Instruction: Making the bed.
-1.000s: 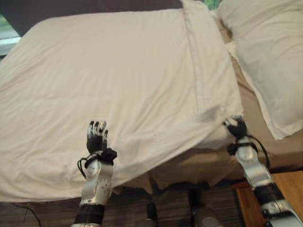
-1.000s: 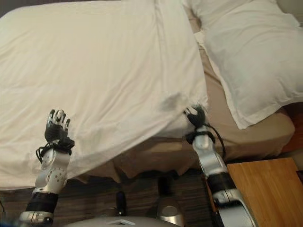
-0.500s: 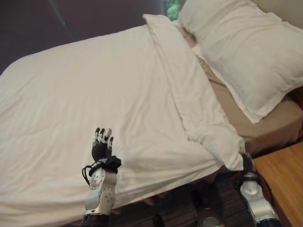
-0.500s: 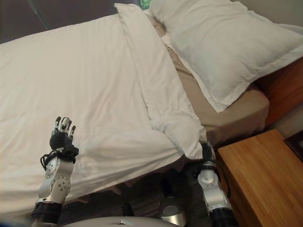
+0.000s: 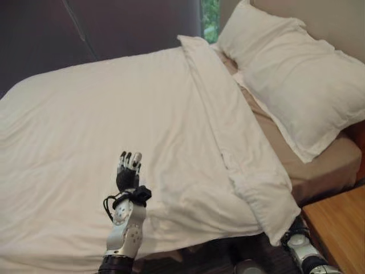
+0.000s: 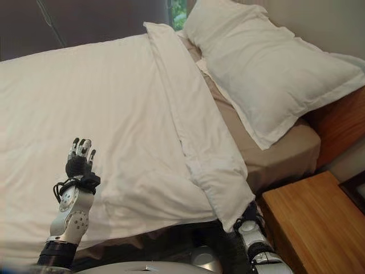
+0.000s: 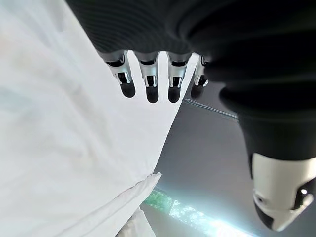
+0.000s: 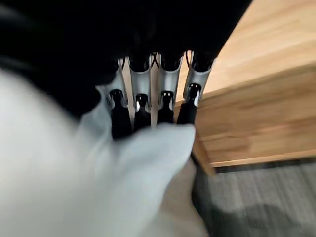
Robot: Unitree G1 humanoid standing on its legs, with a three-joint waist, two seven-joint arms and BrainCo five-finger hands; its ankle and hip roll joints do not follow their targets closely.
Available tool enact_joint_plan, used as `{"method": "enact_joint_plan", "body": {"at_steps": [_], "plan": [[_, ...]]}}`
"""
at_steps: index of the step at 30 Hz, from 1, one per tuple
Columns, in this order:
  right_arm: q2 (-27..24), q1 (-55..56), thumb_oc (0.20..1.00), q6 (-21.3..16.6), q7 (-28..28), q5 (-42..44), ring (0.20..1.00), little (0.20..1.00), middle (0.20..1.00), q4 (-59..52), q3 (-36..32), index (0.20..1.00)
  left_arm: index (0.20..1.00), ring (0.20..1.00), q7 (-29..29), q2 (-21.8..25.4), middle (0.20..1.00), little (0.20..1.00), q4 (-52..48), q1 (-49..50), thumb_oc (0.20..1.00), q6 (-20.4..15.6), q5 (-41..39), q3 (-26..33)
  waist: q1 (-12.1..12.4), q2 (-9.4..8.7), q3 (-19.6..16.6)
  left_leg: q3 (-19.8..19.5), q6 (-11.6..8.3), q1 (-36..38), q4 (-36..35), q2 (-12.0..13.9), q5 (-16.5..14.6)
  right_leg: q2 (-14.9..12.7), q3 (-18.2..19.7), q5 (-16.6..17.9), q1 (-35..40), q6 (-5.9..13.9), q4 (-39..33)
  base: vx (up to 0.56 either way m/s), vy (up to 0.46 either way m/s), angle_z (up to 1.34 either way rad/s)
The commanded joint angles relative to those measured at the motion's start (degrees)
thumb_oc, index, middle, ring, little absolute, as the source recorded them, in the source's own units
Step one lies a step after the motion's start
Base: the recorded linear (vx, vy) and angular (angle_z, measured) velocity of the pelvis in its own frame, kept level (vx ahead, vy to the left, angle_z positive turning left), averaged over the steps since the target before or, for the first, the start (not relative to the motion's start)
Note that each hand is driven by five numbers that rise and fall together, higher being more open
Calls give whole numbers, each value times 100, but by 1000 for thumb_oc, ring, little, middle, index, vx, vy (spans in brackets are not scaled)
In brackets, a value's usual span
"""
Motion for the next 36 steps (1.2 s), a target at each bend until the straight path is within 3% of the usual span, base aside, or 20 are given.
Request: {"method": "enact_joint_plan", "body": {"at_steps": [1, 8, 11, 12, 13, 14, 15, 16, 18, 20, 21, 22, 30, 36], "plan": [[-994, 699, 1000, 686, -40, 132, 1000, 1000, 1000, 1034, -280, 1000, 1000, 1000, -180, 264, 1000, 1000, -369, -175, 1000, -233, 78, 269, -103, 45, 157, -169, -107, -67, 73, 267, -226, -125, -135, -706, 118, 52, 108, -8, -19, 22], [-1727, 318, 1000, 801, 117, -145, 1000, 1000, 1000, 1284, -222, 1000, 1000, 1000, -413, 351, 1000, 1000, -709, -7, 1000, -123, 24, 266, 153, -107, 135, -314, -100, -125, 73, 245, -204, -162, -295, -708, 176, 59, 108, -8, -7, 7], [-2063, 68, 1000, 606, 63, 94, 1000, 1000, 1000, 986, -321, 1000, 1000, 1000, -492, 356, 1000, 1000, -859, 66, 1000, -137, -17, 384, 208, -174, 121, -345, -98, -147, 73, 250, -198, -176, -346, -703, 184, 67, 108, -3, -2, 6], [-2038, 11, 1000, 165, -70, 739, 1000, 1000, 1000, 50, -475, 1000, 1000, 1000, -460, 227, 1000, 1000, -923, 59, 1000, -188, -20, 456, 191, -221, 116, -349, -92, -173, 73, 257, -188, -176, -334, -685, 159, 63, 108, -5, 2, 13], [-2033, 35, 1000, 178, -77, 743, 1000, 1000, 1000, 20, -485, 1000, 1000, 1000, -460, 225, 1000, 1000, -927, 64, 1000, -186, -18, 453, 192, -220, 112, -351, -92, -173, 73, 257, -189, -176, -336, -687, 161, 63, 108, -5, 4, 14], [-2015, 113, 1000, -8, -179, 979, 1000, 1000, 1000, -784, -542, 1000, 1000, 1000, -442, 141, 1000, 1000, -924, 53, 1000, -194, -8, 485, 175, -237, 112, -347, -89, -172, 73, 261, -188, -172, -333, -685, 161, 61, 108, -5, 12, 9], [-1868, 136, 200, -491, -373, 1825, 200, 200, 200, -2375, -765, 200, 1000, 1000, -430, -16, 1000, 1000, -959, 40, 1000, -217, 30, 547, 144, -253, 114, -331, -83, -188, 73, 264, -189, -160, -302, -681, 130, 53, 108, -32, 7, 2], [-1574, 254, 200, -874, -285, 2511, 200, 200, 200, -3558, -958, 200, 1000, 1000, -427, -90, 1000, 1000, -942, 29, 1000, -207, 56, 575, 126, -259, 124, -314, -79, -206, 73, 274, -148, -154, -282, -639, 102, 36, 108, 0, 0, 0], [-1443, 366, 200, -1000, -164, 2896, 200, 200, 200, -3967, -1081, 200, 1000, 1000, -460, -121, 1000, 1000, -930, 13, 1000, -192, 57, 581, 118, -256, 102, -315, -74, -196, 73, 275, -193, -151, -279, -683, 110, 41, 108, 16, 4, -12], [-407, 53, 200, -1908, 209, 4865, 200, 200, 200, -4788, -1376, 200, 1000, 1000, -537, -201, 1000, 1000, -742, 55, 1000, -228, -184, 521, 131, -212, 78, -319, -58, -185, 73, 276, -210, -157, -297, -710, 123, 22, 108, 11, 2, -3], [-407, 54, 200, -1910, 211, 4867, 200, 200, 200, -4786, -1377, 200, 1000, 1000, -538, -199, 1000, 1000, -740, 54, 1000, -229, -185, 521, 131, -214, 78, -319, -58, -184, 73, 275, -211, -158, -297, -711, 125, 22, 108, 7, -9, 4], [329, -340, 200, -2409, 719, 6279, 200, 200, 200, -5198, -1263, 200, 1000, 1000, -663, -207, 1000, 1000, -612, 168, 1000, -228, -450, 417, 193, -179, 78, -336, -58, -188, 73, 280, -178, -164, -308, -700, 137, -7, 108, 17, -6, 3], [1079, -994, 200, -2699, 1008, 7562, 200, 200, 200, -4887, -948, 200, 1000, 1000, -1013, -79, 1000, 1000, -476, 233, 1000, -180, -811, 109, 327, 30, 104, -401, -75, -152, 73, 255, -217, -209, -304, -777, 185, -20, 108, 29, -11, 4], [1348, -1209, 200, -2652, 838, 7618, 200, 200, 200, -3907, -871, 200, 1000, 1000, -1057, -57, 1000, 1000, -240, 86, 1000, -272, -882, -61, 365, 177, 211, -417, -87, -286, 73, 225, -166, -237, -316, -738, 54, -22, 108, 0, 0, 0]]}}
